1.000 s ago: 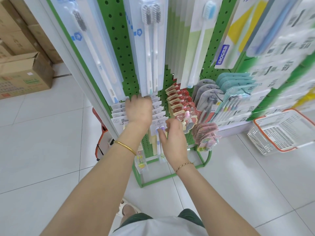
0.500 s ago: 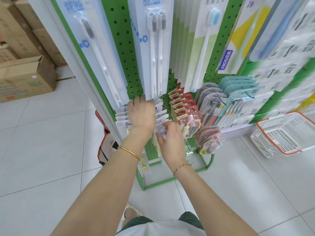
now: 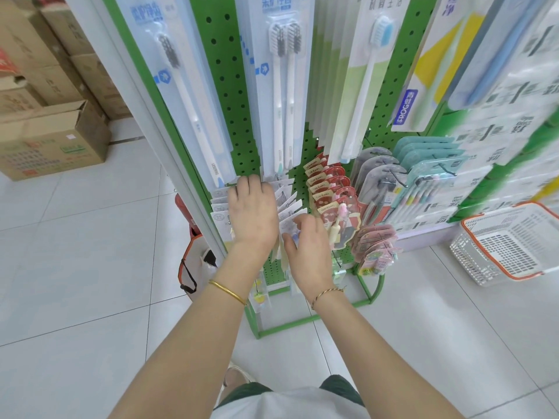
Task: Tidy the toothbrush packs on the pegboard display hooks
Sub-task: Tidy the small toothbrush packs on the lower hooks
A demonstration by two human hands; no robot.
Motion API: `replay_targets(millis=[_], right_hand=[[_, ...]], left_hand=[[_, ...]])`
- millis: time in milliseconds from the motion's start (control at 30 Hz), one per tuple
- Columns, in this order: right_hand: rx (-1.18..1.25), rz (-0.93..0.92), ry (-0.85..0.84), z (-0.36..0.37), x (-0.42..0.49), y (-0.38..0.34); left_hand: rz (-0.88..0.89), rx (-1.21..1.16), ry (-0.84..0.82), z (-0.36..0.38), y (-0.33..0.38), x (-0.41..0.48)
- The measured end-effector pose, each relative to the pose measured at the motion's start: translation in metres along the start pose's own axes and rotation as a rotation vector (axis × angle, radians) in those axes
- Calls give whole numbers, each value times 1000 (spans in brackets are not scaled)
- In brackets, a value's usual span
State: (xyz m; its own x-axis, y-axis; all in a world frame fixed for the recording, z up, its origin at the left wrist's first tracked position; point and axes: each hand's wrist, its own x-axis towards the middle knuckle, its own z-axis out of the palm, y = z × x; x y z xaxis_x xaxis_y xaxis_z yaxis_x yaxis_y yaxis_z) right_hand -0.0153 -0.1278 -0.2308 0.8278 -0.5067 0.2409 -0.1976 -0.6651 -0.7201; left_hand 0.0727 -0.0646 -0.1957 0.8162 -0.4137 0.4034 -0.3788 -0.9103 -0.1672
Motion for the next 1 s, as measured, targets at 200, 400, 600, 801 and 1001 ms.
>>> replay_targets(millis=[200,400,600,801,1001], right_hand=[[-17,-6,-13,0,0,0],[-1,-18,-3,0,-1,4],[14,-19,32,-3,-5,11],[157,32,40,-15,-13,15],[373,98,-61,-31,-21,18]], left_hand=[[-32,-50,47,0,-5,-11],[-94,-104,106,-5,-4,-30],[-178,-171,82,-23,-4,-51],[-230,-354,118,-50,-11,-70],[-291,-797,29,-67,-5,-85]])
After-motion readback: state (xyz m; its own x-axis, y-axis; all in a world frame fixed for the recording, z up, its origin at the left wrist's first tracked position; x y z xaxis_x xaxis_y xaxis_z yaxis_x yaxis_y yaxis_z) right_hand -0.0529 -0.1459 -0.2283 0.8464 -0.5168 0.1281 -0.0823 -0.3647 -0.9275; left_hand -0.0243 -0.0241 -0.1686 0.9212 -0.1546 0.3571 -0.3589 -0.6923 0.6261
